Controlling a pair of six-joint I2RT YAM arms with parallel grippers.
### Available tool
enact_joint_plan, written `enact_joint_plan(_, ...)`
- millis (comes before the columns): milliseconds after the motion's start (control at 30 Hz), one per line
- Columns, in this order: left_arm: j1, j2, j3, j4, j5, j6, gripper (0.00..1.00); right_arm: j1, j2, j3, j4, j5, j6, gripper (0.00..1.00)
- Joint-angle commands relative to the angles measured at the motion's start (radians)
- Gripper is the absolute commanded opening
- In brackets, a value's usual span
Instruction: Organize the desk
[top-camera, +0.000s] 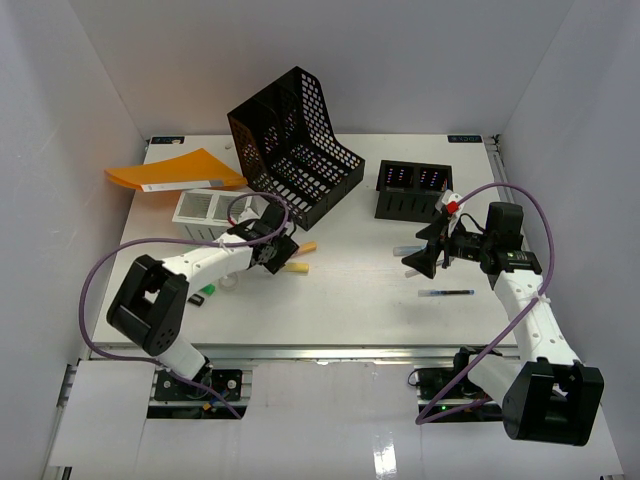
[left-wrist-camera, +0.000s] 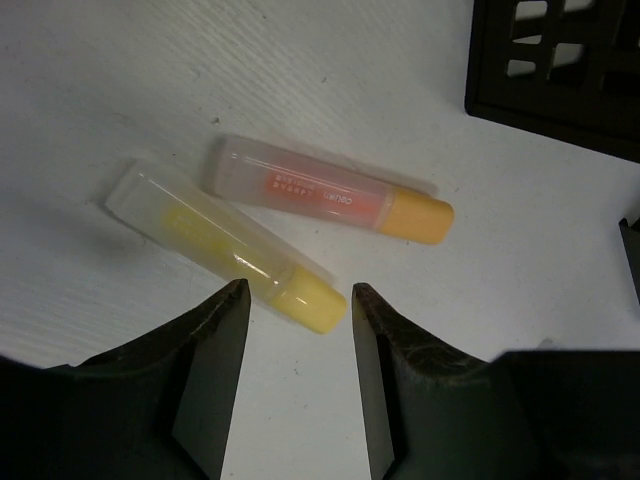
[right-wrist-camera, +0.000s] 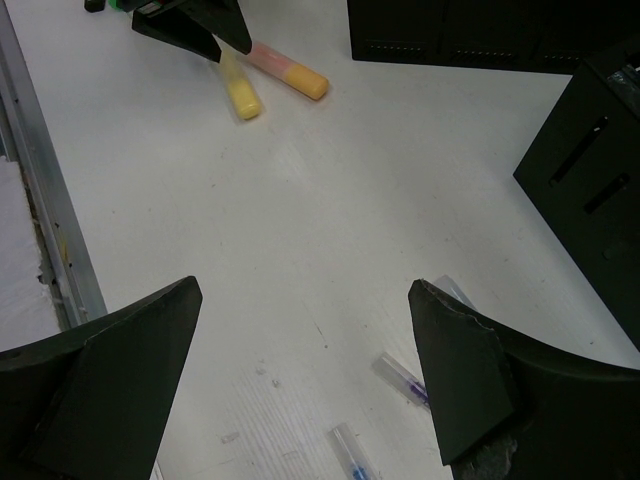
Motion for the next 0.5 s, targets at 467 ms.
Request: enact_joint_plan(467, -0.008, 0.161, 0.181, -0.224, -0.034, -0.070, 0.52, 0.001, -0.012, -0.004, 0.019, 0.023, -0.008, 0.91)
